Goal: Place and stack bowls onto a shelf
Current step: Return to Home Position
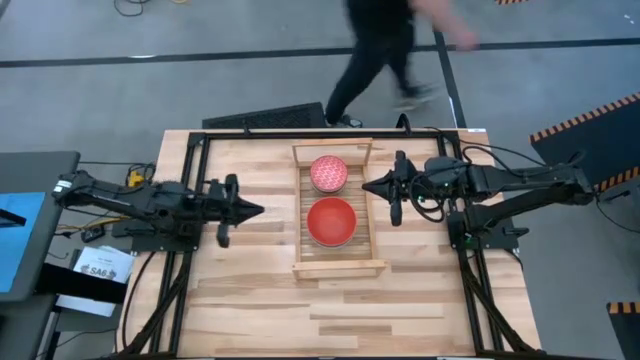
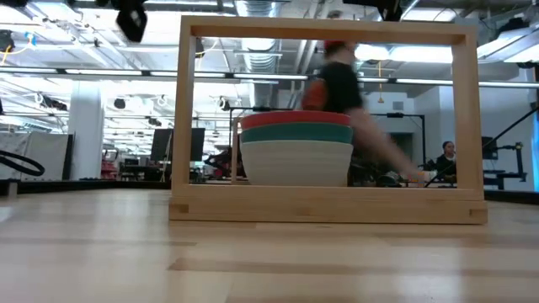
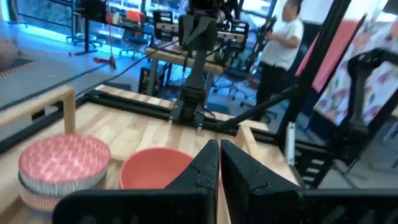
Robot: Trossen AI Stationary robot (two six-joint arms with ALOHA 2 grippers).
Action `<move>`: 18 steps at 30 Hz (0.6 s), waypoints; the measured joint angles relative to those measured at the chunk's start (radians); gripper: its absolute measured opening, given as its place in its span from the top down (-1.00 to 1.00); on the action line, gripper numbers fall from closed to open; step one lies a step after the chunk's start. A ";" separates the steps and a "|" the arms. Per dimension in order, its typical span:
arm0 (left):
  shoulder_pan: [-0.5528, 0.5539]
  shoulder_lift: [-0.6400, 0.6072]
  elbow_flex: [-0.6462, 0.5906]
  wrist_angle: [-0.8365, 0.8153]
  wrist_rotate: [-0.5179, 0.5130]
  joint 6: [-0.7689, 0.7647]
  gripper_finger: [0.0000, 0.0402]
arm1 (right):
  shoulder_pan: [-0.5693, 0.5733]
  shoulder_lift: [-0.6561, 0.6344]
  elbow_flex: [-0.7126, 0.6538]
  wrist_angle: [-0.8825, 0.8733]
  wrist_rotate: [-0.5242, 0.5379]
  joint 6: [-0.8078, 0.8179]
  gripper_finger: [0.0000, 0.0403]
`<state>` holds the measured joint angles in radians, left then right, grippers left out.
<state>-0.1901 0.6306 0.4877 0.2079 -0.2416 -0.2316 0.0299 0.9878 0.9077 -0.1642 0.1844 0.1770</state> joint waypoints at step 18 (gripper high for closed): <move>0.004 -0.631 -0.275 -0.171 -0.013 0.006 1.00 | -0.006 0.000 0.000 -0.041 -0.029 0.112 0.92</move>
<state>-0.1862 0.0000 0.2124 0.0368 -0.2549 -0.2253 0.0235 0.9874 0.9077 -0.2048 0.1552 0.2885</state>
